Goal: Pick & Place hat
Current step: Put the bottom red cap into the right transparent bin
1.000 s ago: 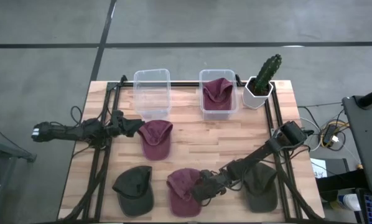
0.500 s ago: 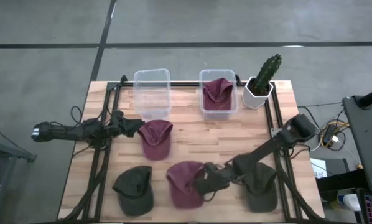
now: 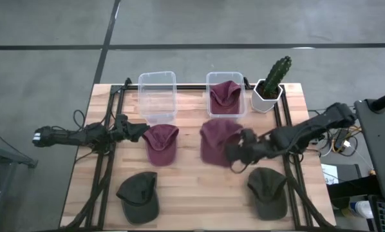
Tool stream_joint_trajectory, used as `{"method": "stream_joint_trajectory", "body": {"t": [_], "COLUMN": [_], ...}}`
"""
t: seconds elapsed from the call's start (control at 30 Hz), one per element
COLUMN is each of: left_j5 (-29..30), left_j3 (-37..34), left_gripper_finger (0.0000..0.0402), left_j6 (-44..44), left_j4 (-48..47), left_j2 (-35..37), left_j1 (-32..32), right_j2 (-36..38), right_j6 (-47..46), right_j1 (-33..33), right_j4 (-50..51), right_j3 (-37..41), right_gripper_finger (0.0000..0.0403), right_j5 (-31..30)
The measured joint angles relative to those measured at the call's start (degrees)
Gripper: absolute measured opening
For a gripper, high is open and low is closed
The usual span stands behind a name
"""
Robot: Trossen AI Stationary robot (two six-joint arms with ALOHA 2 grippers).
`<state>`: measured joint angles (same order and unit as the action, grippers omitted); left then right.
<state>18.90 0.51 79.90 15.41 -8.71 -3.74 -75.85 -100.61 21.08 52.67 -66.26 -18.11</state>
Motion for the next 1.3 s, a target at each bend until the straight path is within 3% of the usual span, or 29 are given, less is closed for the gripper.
{"method": "stream_joint_trajectory", "body": {"t": [0.33,0.53,0.83,1.3], "left_j5": [0.0,0.0,0.0,0.0], "left_j3": [0.0,0.0,0.0,0.0], "left_gripper_finger": [0.0193,0.0193,0.0193,0.0193], "left_j6": [0.0,0.1,0.1,0.1], "left_j4": [0.0,0.0,0.0,0.0], "left_j2": [0.0,0.0,0.0,0.0], "left_j1": [0.0,0.0,0.0,0.0], "right_j2": [3.7,1.3,-1.9,2.4], "right_j6": [7.2,6.8,6.7,19.2], "right_j1": [-6.8,-6.1,-5.0,-17.7], "right_j4": [3.7,2.1,-1.9,-1.6], "right_j3": [0.0,0.0,0.0,-0.4], "right_gripper_finger": [0.0013,0.0013,0.0013,0.0013], "right_j5": [1.8,7.2,9.0,9.6]}}
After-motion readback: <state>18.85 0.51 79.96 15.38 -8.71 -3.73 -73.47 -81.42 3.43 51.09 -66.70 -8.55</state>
